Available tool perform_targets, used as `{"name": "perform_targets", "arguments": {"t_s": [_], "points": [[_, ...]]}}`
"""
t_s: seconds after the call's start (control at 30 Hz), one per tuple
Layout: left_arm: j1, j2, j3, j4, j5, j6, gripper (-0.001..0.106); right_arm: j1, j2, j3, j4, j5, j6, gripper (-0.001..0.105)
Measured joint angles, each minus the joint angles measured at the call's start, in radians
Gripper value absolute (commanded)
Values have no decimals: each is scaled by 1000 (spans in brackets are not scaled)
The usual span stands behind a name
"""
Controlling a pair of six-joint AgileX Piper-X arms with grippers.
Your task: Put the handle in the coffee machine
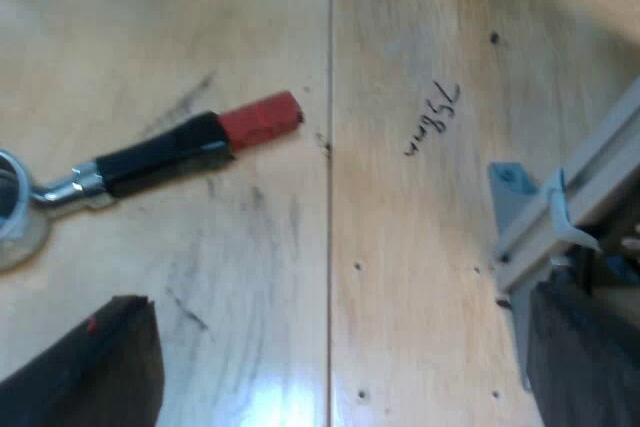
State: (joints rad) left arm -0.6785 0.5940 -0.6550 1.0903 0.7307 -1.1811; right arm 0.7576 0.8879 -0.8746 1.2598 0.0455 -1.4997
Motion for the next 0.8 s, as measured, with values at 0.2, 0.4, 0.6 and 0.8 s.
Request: {"name": "perform_targets", "arguments": {"t_s": [0.2, 0.4, 0.6, 0.8], "points": [[-77, 86, 0, -7, 0, 4, 77, 42, 149, 2, 0, 0, 20, 63], [-77, 104, 0, -22, 0, 4, 77, 42, 218, 1, 1, 0, 22, 50], [-77, 105, 0, -48, 0, 4, 77, 42, 260, 52, -9, 2, 33, 16], [-77, 105, 0, -54, -24, 6, 77, 42, 261, 178, -67, 2, 117, 0]]}}
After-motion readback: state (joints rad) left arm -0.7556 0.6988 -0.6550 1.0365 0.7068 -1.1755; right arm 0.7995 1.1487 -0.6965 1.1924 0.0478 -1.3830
